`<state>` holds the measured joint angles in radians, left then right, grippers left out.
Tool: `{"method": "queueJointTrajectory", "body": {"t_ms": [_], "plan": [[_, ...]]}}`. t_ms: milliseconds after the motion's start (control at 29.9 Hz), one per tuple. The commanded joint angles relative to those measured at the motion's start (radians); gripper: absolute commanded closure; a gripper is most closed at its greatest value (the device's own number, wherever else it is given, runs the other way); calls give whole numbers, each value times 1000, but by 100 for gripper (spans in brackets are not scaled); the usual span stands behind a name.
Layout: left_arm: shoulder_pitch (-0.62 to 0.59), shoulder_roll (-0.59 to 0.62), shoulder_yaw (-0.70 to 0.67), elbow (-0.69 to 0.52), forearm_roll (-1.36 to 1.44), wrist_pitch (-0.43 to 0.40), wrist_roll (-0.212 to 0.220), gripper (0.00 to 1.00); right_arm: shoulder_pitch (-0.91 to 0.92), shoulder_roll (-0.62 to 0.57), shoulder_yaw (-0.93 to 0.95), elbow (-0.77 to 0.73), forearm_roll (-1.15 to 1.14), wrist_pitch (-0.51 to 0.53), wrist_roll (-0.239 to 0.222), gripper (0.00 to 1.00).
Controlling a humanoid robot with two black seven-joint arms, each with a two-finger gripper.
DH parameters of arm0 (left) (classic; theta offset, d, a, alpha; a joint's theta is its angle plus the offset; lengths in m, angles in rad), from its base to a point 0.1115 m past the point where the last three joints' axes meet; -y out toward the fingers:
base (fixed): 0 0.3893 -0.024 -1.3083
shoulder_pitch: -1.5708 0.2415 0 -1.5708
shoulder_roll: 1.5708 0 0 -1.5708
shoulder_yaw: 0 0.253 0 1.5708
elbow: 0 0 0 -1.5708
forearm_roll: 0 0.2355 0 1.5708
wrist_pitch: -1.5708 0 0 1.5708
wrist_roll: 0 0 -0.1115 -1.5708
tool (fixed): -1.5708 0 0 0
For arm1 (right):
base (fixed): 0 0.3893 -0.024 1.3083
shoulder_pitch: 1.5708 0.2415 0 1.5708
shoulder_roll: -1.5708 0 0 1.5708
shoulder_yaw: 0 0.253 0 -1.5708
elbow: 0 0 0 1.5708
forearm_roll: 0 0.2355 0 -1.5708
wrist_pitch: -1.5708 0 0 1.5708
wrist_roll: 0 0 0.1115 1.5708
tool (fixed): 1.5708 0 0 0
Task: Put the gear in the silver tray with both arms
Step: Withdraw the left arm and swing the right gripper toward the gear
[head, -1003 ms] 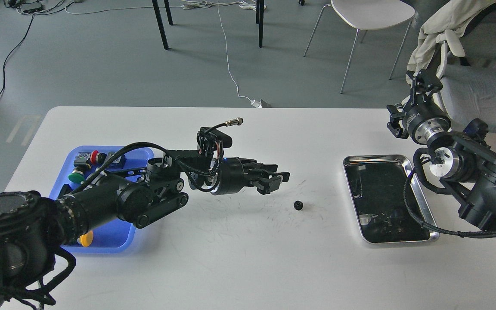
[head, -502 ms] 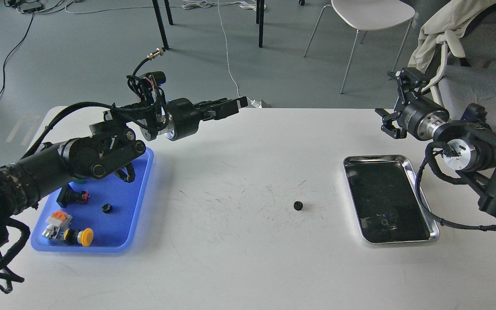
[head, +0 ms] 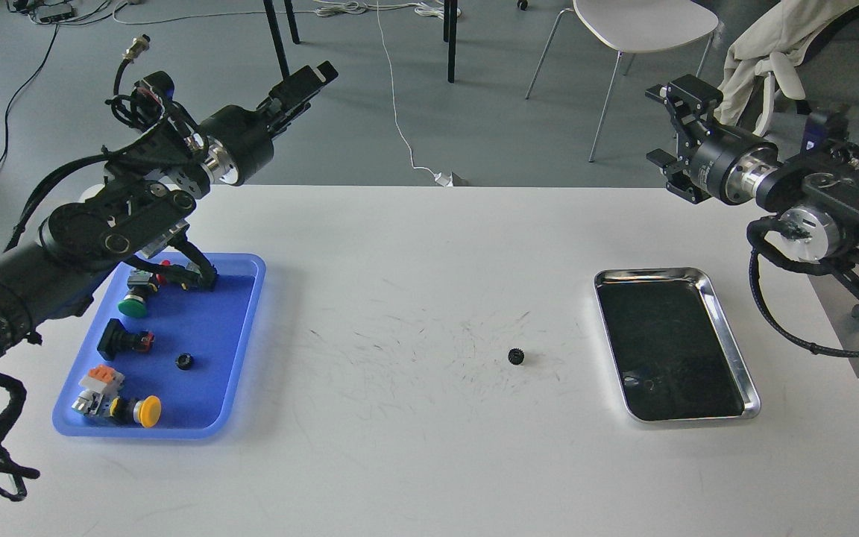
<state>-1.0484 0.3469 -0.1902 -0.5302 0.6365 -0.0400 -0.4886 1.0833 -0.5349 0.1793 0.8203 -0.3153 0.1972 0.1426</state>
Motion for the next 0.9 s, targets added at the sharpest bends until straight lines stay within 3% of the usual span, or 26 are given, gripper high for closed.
{"method": "queueJointTrajectory", "body": {"t_ms": [0,334,702,869], "plan": [[19,3,2,39,-77,-4,0,7,39,1,-40,25,-47,45,-6,1],[85,64,-55,110,-194,-142,0,5,124,7,-195,68,-198,126,2,1],[140,80,-144,138,-411,-150,0,3,162,10,-205,95,-638,263,15,1],[148,78,-161,139,-463,-138,0,2,190,4,-207,138,-830,292,75,2]]}}
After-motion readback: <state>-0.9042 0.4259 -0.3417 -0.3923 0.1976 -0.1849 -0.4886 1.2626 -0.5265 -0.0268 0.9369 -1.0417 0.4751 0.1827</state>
